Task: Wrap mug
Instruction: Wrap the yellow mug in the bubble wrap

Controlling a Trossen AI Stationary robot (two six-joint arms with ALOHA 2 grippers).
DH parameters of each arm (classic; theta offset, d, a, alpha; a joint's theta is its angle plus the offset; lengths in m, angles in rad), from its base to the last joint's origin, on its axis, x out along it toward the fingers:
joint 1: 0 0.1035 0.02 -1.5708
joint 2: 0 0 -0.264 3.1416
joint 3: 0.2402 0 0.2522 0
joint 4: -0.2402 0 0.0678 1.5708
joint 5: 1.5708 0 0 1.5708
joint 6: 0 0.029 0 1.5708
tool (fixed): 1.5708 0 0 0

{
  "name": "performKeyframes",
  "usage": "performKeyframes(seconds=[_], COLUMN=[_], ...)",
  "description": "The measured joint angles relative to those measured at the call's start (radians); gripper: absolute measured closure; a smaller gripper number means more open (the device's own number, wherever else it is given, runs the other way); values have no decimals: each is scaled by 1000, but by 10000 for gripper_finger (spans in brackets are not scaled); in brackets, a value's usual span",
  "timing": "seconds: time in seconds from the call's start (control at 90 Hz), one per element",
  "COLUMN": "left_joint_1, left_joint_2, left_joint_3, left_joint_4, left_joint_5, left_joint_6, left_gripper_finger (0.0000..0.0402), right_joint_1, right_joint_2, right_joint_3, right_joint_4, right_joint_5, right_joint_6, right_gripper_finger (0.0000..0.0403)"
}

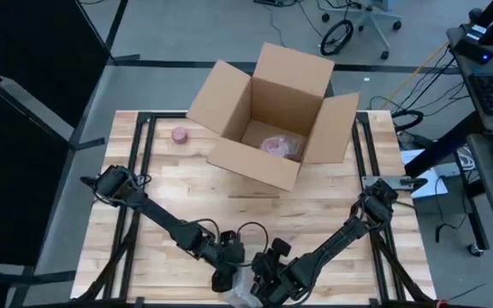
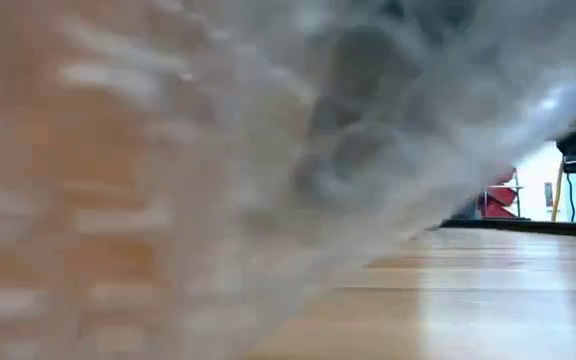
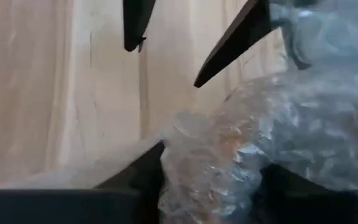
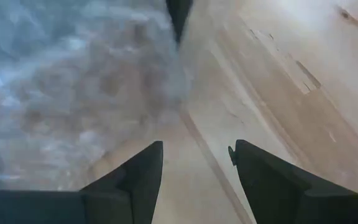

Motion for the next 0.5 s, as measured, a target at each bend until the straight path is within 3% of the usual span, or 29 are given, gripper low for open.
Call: performKeyframes(seconds=[0.178, 0.322, 0.5], left_joint_1=[-2, -3, -3], left_joint_2=[-22, -58, -90], left_joint_3=[1, 14, 33], left_joint_4=[-27, -53, -159], left_joint_5=[6, 8, 7], left_joint_6=[-31, -10, 30], left_gripper_finger=[151, 142, 140], right_joint_1=[0, -2, 0], right_joint_2=[0, -38, -121], right_joint_3=[0, 0, 1], right_joint_4=[0, -15, -12], right_joint_5=[-2, -68, -69], right_joint_6=[-5, -35, -32], right_gripper_finger=[218, 218, 218])
